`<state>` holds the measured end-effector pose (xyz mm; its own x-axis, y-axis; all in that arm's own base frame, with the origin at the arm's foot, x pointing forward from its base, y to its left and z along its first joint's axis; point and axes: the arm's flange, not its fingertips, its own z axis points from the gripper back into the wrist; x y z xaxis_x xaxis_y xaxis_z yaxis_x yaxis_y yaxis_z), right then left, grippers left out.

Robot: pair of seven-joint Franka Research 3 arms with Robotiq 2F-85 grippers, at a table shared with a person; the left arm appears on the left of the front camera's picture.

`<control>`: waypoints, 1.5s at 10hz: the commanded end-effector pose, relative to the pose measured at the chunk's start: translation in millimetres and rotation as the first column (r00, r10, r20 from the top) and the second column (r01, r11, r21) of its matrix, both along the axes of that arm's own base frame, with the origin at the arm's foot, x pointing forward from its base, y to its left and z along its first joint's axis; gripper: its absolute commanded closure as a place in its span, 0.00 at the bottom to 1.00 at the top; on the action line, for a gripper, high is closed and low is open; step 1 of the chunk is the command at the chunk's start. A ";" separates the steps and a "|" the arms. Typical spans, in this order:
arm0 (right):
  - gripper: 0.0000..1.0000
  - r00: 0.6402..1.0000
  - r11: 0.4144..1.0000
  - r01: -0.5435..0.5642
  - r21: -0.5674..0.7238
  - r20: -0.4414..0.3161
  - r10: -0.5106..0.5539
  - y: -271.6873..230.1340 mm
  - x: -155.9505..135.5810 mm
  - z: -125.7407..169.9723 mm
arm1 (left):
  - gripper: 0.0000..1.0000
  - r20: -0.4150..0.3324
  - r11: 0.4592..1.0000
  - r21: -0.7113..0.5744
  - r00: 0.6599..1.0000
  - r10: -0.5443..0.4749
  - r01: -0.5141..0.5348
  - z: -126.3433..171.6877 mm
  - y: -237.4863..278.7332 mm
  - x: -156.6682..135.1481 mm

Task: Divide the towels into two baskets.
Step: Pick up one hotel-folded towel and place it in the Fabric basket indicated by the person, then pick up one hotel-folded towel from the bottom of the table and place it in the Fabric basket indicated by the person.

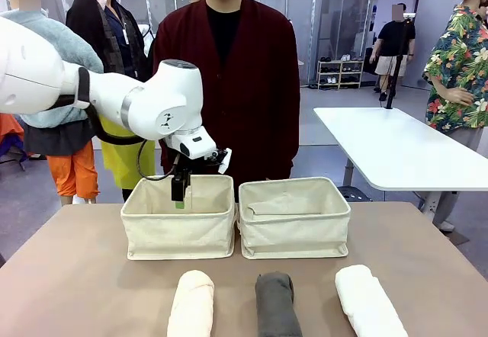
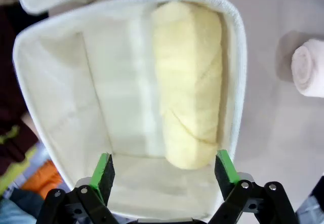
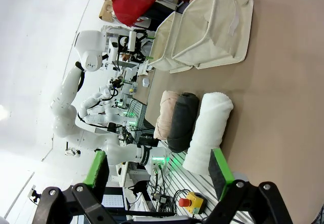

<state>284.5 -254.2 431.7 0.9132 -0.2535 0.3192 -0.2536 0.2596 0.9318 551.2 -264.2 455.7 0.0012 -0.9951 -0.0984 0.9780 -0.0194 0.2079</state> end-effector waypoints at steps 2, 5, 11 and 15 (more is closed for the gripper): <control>0.00 1.000 1.000 0.000 0.002 0.015 0.000 0.4 -3.6 2.2 | 0.00 -0.007 0.996 0.013 0.996 -0.086 0.087 -1.1 -10.1 9.6; 0.00 1.000 1.000 0.000 0.002 0.015 0.000 0.4 -3.6 2.2 | 0.00 -0.007 0.996 0.013 0.996 -0.086 0.087 -1.1 -10.1 9.6; 0.00 1.000 1.000 0.000 0.002 0.015 0.000 0.4 -3.6 2.2 | 0.00 -0.057 0.998 -0.049 0.998 0.027 -0.030 58.0 15.7 -3.8; 0.00 1.000 1.000 0.000 0.002 0.015 0.000 0.4 -3.6 2.2 | 0.00 -0.368 0.851 -0.340 0.889 0.271 -0.400 102.2 142.0 -97.8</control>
<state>283.7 -254.8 431.9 0.9124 -0.2557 0.3195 -0.2534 0.2601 0.9317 479.4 -157.5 577.6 0.2664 -0.9541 0.1369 0.9632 0.2585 -0.0733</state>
